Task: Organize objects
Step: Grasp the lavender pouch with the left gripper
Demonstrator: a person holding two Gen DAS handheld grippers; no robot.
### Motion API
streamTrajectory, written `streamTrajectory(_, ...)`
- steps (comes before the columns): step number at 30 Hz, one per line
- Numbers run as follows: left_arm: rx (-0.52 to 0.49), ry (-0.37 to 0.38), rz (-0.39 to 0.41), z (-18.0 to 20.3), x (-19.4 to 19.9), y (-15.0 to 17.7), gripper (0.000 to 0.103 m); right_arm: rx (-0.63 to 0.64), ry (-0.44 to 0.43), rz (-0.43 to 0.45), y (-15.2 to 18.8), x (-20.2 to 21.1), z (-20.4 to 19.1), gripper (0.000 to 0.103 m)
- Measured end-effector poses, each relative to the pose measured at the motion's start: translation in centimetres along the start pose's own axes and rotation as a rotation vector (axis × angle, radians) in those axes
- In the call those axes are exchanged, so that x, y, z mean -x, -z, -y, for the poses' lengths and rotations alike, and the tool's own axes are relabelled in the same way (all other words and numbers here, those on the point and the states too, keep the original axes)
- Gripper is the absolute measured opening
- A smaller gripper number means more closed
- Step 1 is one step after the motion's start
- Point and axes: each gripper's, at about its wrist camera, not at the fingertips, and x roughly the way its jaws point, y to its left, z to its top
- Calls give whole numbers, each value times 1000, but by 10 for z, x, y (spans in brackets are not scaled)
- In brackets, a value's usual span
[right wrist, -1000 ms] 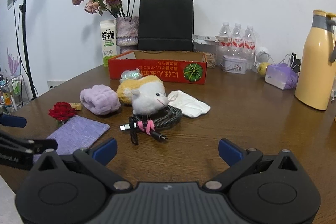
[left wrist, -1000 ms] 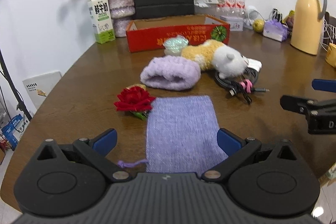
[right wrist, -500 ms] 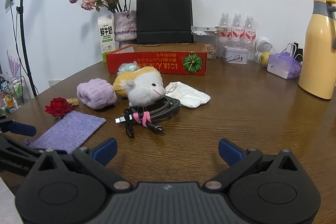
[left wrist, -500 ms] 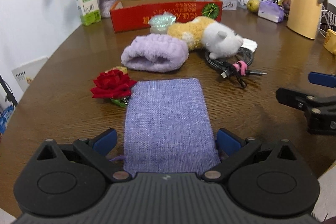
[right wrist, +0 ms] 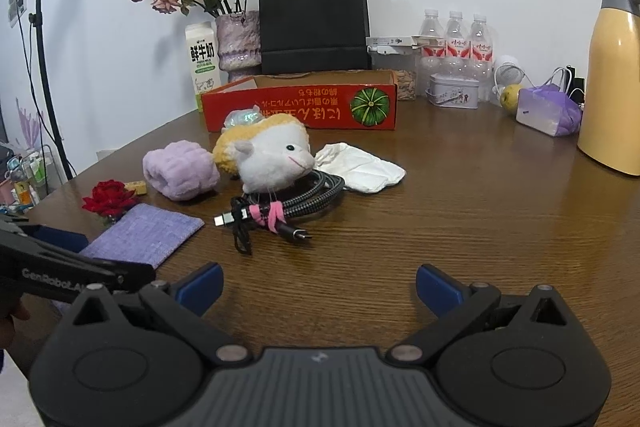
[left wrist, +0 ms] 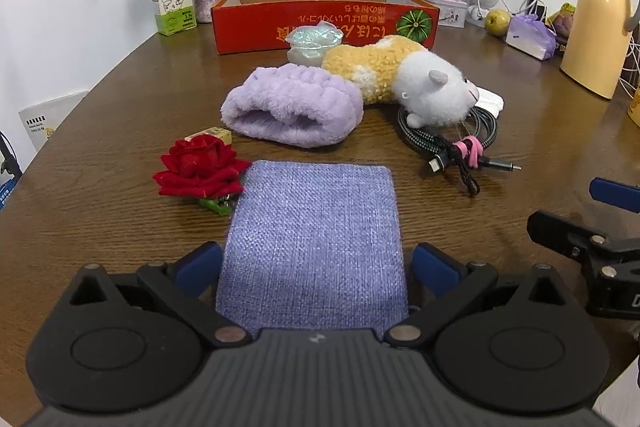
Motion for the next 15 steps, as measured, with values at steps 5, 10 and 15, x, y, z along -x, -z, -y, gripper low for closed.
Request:
streamTrajectory(5, 10, -7, 11, 1, -1, 0, 103, -3, -8, -4, -1, 0, 0, 103)
streamTrajectory(10, 1, 5, 41, 2, 6, 1, 76, -3, -7, -6, -1, -1, -1, 103)
streamTrajectory(15, 13, 38, 65, -1, 11, 1, 42, -2, -2, -9, -1, -1, 0, 103)
